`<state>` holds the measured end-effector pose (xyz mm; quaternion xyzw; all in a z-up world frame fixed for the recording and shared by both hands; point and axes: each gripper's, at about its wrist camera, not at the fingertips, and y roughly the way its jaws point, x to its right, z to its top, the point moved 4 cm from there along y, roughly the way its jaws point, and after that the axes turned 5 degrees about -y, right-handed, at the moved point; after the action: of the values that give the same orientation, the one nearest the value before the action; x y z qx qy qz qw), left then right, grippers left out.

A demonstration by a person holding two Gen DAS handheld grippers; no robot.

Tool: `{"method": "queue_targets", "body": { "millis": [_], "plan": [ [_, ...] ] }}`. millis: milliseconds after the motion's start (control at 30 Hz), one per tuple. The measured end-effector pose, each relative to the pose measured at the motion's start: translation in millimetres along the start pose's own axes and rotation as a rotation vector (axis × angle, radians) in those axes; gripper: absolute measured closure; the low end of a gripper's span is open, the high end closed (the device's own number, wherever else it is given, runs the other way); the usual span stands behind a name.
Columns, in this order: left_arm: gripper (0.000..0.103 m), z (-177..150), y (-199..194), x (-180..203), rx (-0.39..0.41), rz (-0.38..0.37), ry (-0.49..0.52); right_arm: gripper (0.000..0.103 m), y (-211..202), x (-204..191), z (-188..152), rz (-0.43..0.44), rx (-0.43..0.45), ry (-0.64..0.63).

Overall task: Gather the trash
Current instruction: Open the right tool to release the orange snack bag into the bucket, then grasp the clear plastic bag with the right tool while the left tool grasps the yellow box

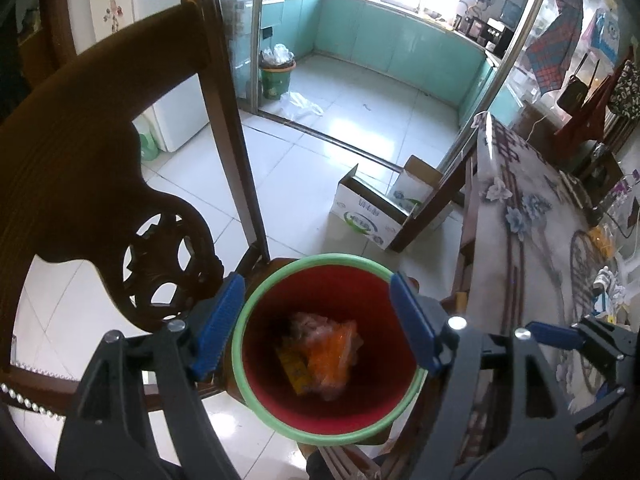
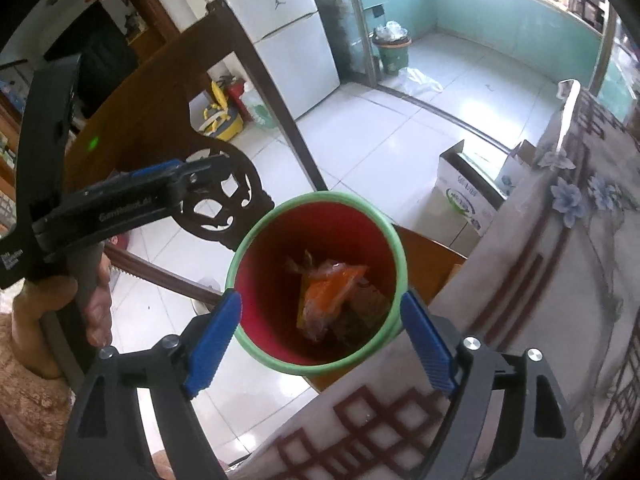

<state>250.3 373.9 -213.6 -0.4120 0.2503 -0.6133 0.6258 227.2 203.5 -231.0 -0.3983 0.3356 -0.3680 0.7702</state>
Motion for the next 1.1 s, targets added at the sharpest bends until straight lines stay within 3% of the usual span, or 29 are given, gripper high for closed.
{"method": "queue_targets", "body": {
  "millis": [267, 533, 767, 900, 1100],
  "plan": [
    [0.029, -16, -31, 24, 0.042, -0.052, 0.034, 0.022, -66, 27, -23, -0.083, 0.119, 0.091],
    [0.029, -41, -40, 96, 0.023, -0.143, 0.170, 0.022, -120, 87, -84, -0.194, 0.168, 0.304],
    [0.029, -74, -53, 178, 0.016, -0.223, 0.271, 0.022, -185, 160, -163, -0.387, 0.164, 0.383],
    [0.029, -100, -62, 220, 0.004, -0.248, 0.305, 0.022, -229, 223, -228, -0.489, 0.119, 0.454],
    [0.023, -139, -71, 280, -0.038, -0.301, 0.298, 0.016, -270, 308, -314, -0.535, 0.007, 0.538]
  ]
}}
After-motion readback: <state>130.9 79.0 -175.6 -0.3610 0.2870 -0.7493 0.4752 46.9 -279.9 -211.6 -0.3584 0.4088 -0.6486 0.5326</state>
